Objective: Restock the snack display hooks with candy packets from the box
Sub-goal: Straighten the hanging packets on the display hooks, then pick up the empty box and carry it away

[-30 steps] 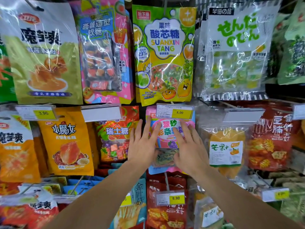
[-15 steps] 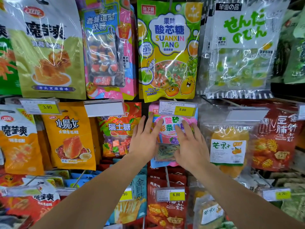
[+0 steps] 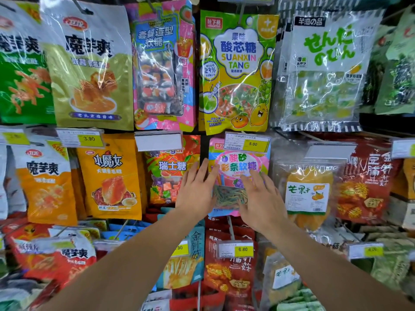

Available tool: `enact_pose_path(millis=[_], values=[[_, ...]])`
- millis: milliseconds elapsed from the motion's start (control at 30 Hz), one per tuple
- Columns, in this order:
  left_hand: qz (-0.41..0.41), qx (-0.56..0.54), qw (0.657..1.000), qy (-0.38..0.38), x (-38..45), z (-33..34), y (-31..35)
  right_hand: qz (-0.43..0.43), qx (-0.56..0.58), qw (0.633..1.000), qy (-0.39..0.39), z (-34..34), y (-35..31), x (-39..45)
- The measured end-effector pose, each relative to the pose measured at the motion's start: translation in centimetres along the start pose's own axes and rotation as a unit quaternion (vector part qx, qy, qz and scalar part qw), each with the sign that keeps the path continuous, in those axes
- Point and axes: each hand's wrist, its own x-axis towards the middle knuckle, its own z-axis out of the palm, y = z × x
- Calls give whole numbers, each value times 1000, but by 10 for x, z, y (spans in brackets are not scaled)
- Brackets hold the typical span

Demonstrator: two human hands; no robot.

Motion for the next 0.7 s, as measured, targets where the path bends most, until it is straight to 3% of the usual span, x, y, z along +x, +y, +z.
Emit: enact_pose_path(millis=[400,700], values=[[0,-38,998,-41,-74,-15,-20,6,10,999,-53,8,-46,-52],[-7,-68,991,-115,-195,-9,-66,37,2,991,-130,41,-121,-149]])
